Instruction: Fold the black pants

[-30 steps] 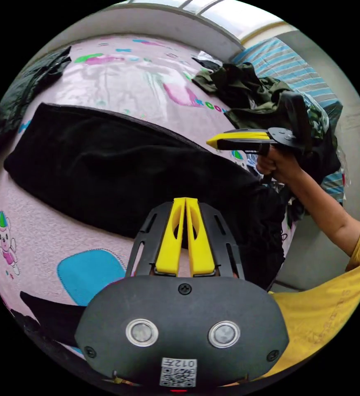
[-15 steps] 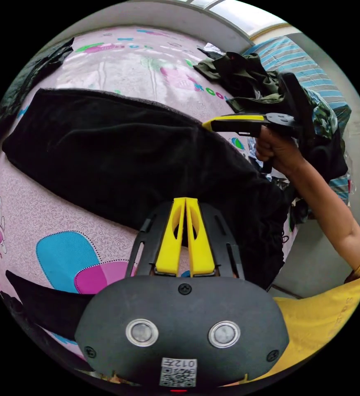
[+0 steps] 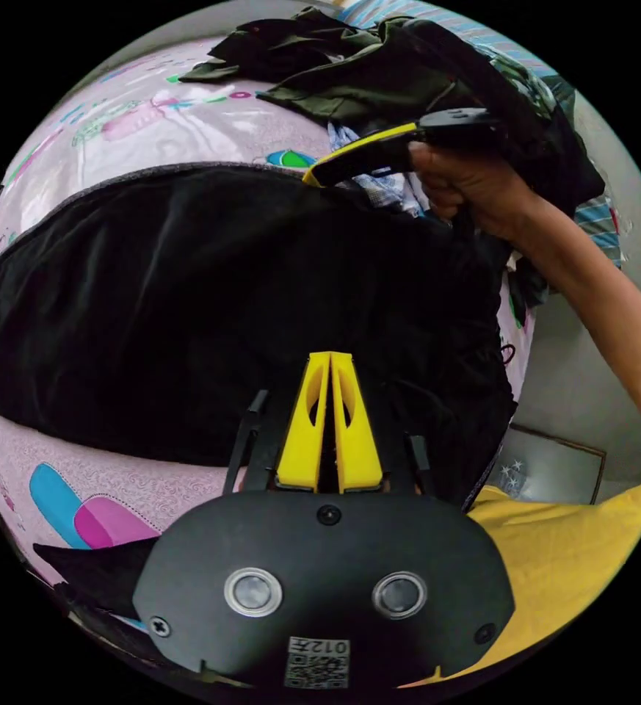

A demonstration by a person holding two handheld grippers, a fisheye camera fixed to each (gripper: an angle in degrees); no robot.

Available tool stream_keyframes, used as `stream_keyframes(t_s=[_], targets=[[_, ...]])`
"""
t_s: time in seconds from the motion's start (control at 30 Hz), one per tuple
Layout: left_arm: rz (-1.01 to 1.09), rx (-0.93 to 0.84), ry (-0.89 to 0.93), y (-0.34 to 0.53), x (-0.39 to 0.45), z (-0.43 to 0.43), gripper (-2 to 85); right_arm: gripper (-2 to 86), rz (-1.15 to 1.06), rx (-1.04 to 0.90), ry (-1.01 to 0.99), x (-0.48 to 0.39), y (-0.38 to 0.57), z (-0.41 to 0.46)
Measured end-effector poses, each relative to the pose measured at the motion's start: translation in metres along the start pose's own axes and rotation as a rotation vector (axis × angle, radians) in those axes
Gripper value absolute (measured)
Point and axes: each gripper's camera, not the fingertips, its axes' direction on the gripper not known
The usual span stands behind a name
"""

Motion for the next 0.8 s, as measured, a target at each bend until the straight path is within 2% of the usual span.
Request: stream_keyframes(t_s=[0.13,0.23,0.33,0.5,0.63,0.7,0.8], targets=[[-0.035,0.002,0.054,-0.006,-0.01,0.033,0.4,0.0,0.011,0.027,0.013,0.013,0.012,-0.016],[-0.069,0.003,0.048,-0.012,-0.012,0.054,0.5,0.0,0.068,0.047,-0.094,0.038,0.042,-0.049],[-0.03,0.061,0.012,-0.015,0.003,0.065,0.5,-0.1,0.183,0.121,-0.221,0.077,0.101,-0.088],[0.121,0.01,-0.027,-0.041,0.049,0.123,0.4,-0.2,0.294,0.051,-0.195,0.109,0.18,-0.096],[0.171,-0.083,-0.065,-0.053,0.065,0.178,0.4,-0.2,0.285,-0.048,-0.047,0.114,0.207,-0.084],[0.156,-0.13,-0.074,-0.055,0.064,0.212,0.3,-0.2,0.265,-0.005,0.024,0.117,0.214,-0.092],[0.111,-0.096,0.003,-0.058,0.056,0.237,0.4,-0.2,0.234,0.023,0.144,0.121,0.222,-0.099]])
